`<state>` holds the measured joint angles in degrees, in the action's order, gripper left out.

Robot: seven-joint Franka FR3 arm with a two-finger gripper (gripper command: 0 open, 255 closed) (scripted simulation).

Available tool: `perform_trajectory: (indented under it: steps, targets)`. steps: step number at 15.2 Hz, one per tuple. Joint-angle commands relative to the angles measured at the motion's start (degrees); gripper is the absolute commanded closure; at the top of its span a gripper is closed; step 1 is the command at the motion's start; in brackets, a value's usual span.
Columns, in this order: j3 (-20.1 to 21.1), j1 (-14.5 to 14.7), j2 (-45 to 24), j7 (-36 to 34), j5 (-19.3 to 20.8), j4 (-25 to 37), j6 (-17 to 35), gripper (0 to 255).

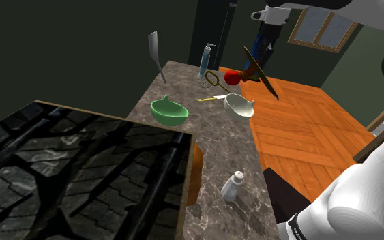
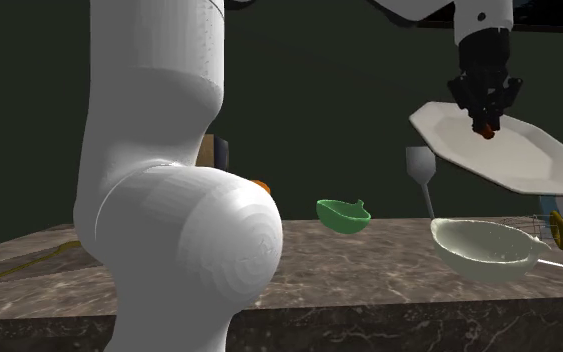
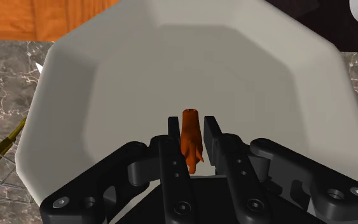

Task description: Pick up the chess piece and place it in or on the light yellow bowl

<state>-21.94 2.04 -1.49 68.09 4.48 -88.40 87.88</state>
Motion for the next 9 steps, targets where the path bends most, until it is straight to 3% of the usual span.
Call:
perform_trajectory:
  steps: [1, 9]
  targets:
    - [-0.4, -0.5, -1.5, 0.9, -0.5, 0.5, 1.0, 255]
    - [-0.3, -0.3, -0.2, 0.1, 0.0, -7.1, 7.5, 255]
